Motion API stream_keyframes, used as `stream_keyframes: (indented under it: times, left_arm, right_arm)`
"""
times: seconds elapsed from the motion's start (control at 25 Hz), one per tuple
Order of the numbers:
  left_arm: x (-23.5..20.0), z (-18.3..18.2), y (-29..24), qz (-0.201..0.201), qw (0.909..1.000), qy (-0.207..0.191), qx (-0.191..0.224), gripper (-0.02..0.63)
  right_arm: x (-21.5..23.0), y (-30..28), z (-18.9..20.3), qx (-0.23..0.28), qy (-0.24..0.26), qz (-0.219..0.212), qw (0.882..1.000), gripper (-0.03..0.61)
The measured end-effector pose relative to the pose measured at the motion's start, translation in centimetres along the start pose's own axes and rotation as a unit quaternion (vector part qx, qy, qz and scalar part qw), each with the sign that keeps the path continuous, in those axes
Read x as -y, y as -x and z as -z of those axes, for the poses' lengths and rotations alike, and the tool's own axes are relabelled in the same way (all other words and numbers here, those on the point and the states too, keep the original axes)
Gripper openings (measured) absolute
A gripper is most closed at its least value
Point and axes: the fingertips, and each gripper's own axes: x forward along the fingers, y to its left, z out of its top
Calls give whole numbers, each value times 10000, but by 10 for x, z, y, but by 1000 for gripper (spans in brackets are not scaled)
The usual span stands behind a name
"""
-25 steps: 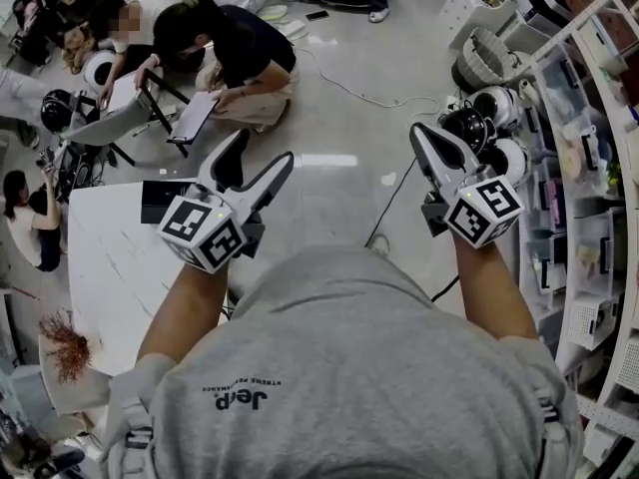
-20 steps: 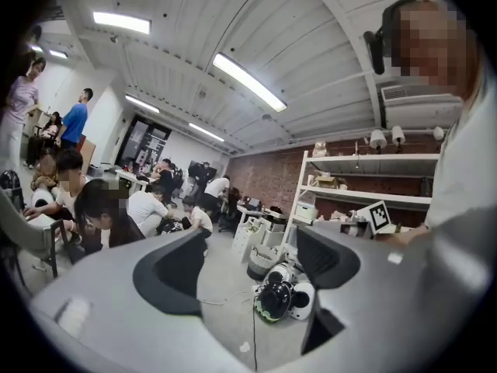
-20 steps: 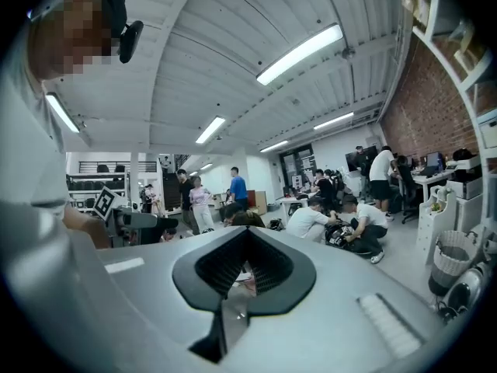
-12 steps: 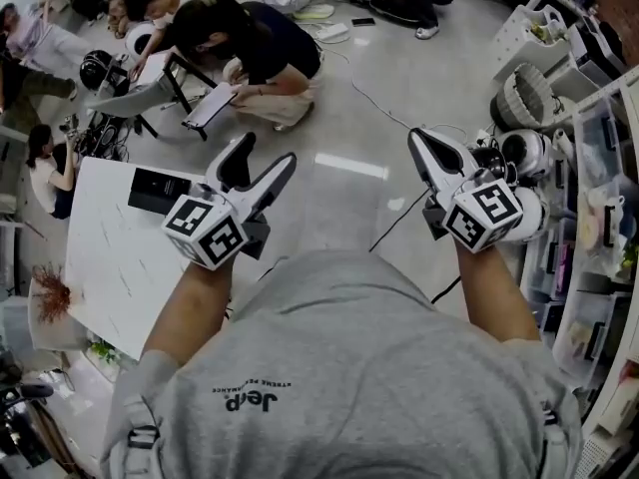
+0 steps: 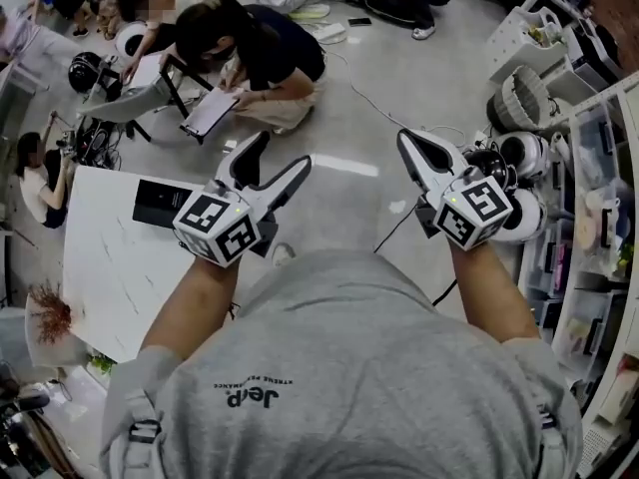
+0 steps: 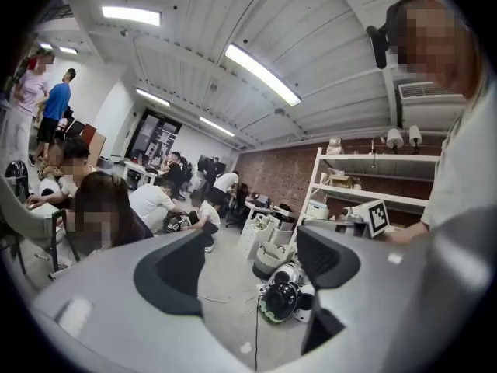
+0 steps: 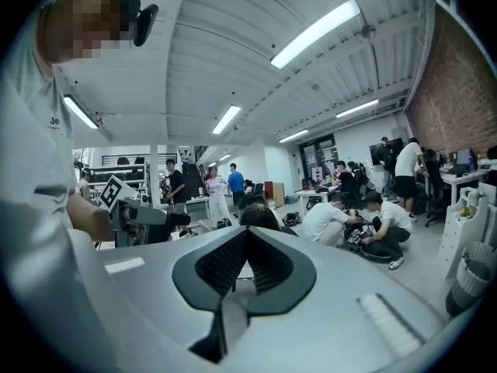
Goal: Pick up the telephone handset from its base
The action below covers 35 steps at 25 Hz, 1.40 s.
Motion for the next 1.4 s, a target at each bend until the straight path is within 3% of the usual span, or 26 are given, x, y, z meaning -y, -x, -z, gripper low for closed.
stream_keyframes:
  times: [0.24, 0.4, 0.6, 0.88, 1.16, 1.4]
  left_arm:
    - [-40, 13, 40, -529, 9985, 134, 101, 407]
    - [-71, 26, 95, -1341, 9895, 428, 327, 407]
    - [-117, 49, 176, -2369, 9669, 797, 515, 407]
    - [-185, 109, 282, -3471, 9213, 1627, 648, 407]
    - [-253, 169, 314, -3648, 8905, 2634, 671, 407]
    - [-295, 196, 310, -3327, 8771, 3375, 780, 402]
  right_arm:
    - [-37, -62, 8, -200, 164, -601, 9979, 5]
    - [-81, -114, 19, -435, 335, -1392, 9887, 5]
    - [-140, -178, 36, -732, 486, -2158, 9725, 5]
    - [-214, -239, 76, -1197, 641, -2760, 9515, 5]
    - [-243, -278, 107, -1522, 735, -2861, 9432, 5]
    - [-254, -299, 125, -1676, 728, -2831, 9415, 5]
